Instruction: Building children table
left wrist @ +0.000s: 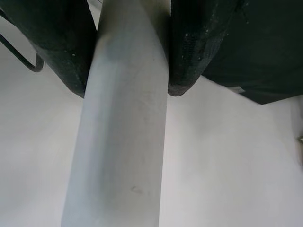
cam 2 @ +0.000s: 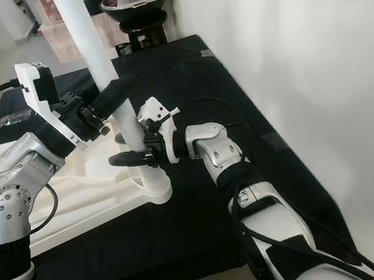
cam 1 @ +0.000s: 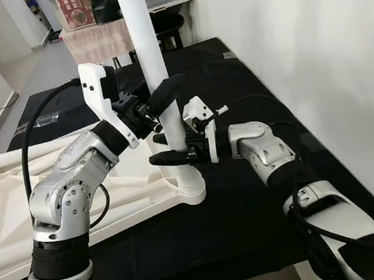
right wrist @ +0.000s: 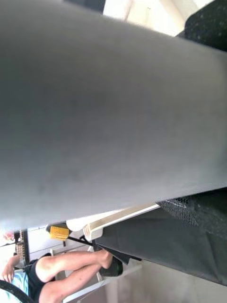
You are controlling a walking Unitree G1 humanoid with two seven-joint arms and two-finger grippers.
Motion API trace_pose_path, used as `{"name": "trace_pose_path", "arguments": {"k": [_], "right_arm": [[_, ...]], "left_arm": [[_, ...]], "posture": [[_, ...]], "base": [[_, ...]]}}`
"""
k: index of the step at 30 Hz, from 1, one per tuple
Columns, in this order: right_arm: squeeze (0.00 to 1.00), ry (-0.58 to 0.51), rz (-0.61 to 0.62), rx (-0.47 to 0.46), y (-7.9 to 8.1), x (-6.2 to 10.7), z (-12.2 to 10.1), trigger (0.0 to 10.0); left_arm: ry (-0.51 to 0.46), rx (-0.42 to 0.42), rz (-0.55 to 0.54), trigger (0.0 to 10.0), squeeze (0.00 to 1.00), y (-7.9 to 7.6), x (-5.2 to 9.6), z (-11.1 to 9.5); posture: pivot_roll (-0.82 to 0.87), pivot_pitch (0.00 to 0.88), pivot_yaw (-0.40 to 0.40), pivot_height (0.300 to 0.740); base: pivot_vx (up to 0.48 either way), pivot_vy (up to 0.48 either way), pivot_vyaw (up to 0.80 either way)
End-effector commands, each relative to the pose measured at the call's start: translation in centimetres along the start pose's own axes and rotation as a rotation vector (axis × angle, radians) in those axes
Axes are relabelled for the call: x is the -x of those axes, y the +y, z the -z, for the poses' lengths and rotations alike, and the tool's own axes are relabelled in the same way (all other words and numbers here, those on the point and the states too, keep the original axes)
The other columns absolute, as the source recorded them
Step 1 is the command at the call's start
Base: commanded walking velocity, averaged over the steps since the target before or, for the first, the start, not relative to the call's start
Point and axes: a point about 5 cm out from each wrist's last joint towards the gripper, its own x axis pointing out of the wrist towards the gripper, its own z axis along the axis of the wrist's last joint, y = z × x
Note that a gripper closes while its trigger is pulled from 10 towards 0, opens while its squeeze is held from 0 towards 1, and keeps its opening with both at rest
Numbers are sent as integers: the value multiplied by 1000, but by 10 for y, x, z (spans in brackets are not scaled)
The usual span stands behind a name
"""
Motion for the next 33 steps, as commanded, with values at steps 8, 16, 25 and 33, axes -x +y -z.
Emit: {"name": "trace_pose_path", "arguments": {"k": [8, 16, 25, 33], "right_arm": [[0, 24, -7, -36, 7, -12, 16, 0], [0, 161, 588, -217, 15, -6, 69, 0], [0, 115, 891, -202, 53, -7, 66, 0], [824, 188, 865, -246, 65, -14, 64, 10000]], "left_arm": [[55, 43, 49, 10000, 1000, -10, -3, 16], [-7, 51, -140, 10000, 0, 10, 16, 3], [-69, 69, -299, 10000, 0, 13, 65, -10], [-9, 107, -434, 10000, 0, 4, 99, 18]], "posture": [[-24, 29, 60, 740], [-42, 50, 45, 740], [-48, 60, 64, 740], [-22, 56, 50, 740]], "base": [[0, 0, 0], [0, 0, 0], [0, 0, 0], [0, 0, 0]]}}
